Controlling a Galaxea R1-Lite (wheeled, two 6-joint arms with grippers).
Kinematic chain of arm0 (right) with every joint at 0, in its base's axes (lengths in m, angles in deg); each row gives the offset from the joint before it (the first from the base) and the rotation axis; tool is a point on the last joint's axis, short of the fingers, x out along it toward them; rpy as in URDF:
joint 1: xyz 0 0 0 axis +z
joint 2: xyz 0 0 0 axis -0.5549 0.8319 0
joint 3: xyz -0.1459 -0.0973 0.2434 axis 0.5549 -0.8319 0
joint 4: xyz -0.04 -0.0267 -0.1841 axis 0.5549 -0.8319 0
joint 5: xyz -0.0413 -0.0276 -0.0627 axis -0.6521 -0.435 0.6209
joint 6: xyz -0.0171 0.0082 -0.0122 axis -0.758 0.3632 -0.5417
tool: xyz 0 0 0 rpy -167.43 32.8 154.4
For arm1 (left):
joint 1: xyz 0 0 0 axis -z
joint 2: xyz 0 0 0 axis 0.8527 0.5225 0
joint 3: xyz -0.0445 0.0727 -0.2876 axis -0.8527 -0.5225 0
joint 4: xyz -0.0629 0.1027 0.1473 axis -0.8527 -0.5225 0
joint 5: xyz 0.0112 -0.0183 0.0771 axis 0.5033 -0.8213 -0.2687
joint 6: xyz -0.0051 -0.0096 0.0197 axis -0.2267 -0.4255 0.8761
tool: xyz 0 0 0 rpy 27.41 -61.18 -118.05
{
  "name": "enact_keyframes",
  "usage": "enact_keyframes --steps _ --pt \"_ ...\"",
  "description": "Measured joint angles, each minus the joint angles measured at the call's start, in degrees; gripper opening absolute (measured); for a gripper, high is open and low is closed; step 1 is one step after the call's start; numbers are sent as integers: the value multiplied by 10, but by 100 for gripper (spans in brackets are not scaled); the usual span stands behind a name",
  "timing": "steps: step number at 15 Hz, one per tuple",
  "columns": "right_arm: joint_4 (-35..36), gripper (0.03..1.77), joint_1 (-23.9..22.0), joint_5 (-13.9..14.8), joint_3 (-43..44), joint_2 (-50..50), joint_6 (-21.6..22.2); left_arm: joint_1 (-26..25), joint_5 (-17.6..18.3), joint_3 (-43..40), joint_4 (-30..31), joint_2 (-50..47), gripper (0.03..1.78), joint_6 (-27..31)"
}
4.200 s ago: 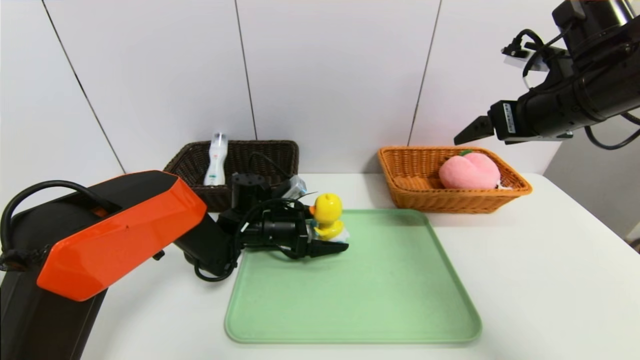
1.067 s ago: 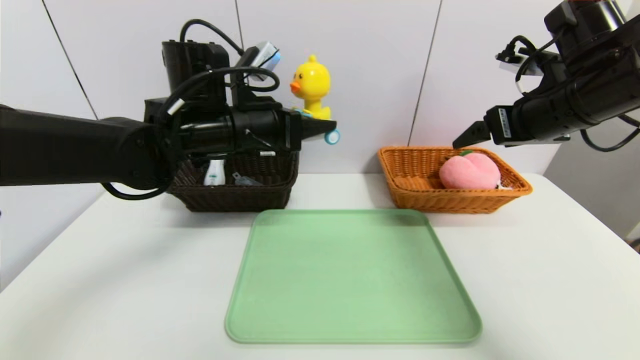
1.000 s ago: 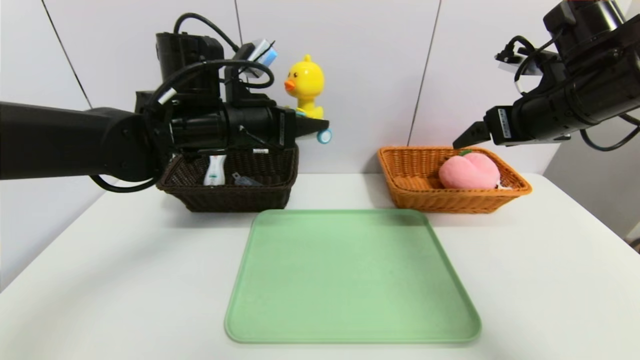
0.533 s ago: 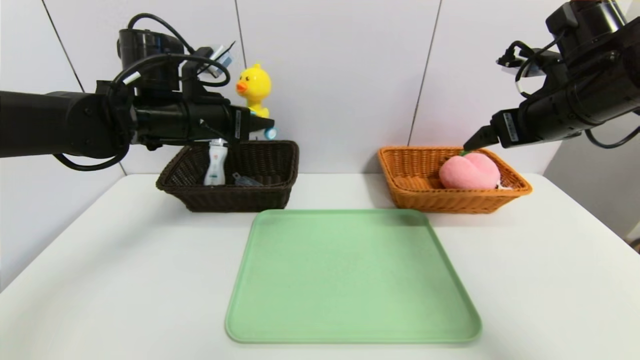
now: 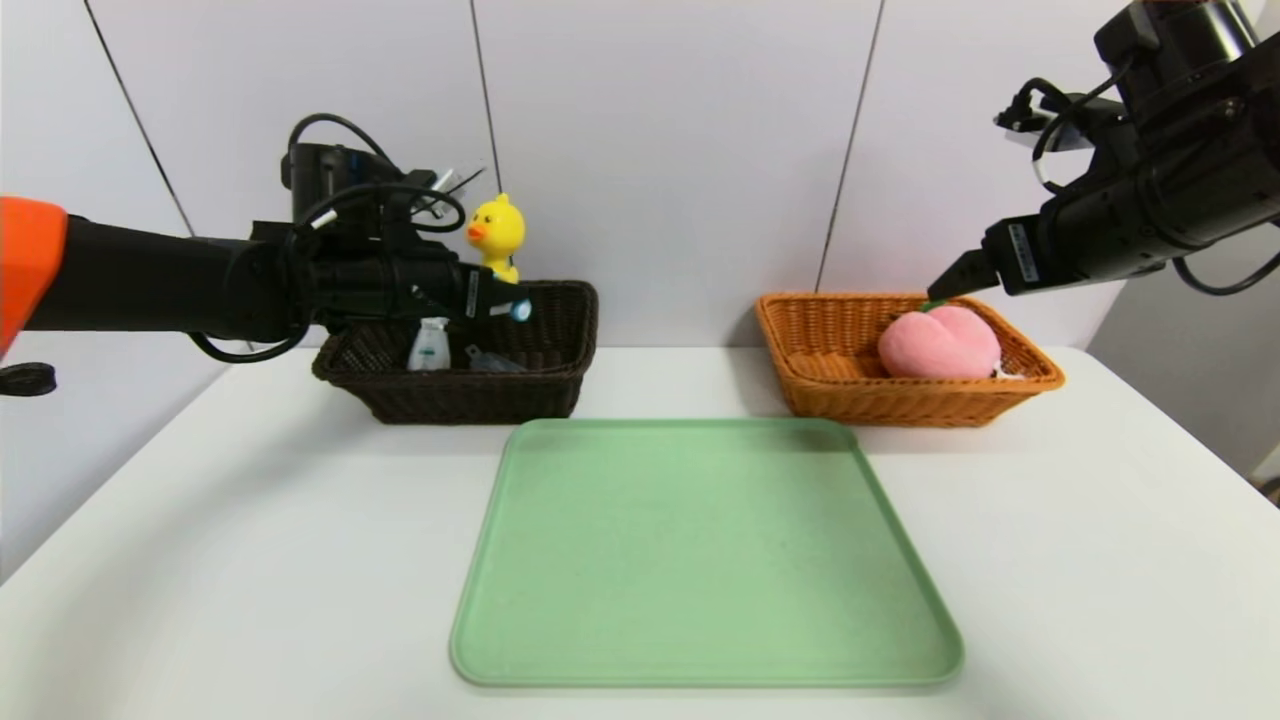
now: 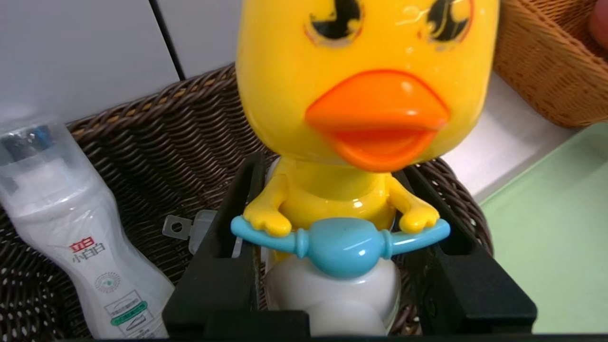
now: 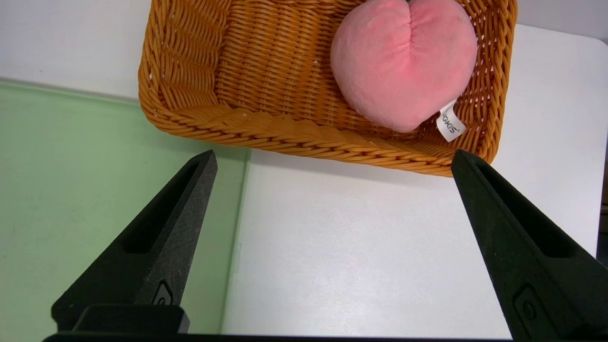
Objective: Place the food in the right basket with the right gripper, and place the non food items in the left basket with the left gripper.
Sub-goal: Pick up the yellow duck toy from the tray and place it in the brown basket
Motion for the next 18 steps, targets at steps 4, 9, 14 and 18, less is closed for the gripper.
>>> enact_keyframes --steps 4,9,14,18 --pt "0 170 0 0 -8 -3 1 -8 -3 4 0 26 85 0" --pt "1 170 -1 0 -18 -3 2 -12 -4 20 3 60 85 -1" --pt "2 170 -1 -1 -19 -1 2 -12 -4 59 4 98 85 0" --pt "2 170 -5 0 -19 1 1 -12 -4 72 4 121 85 0"
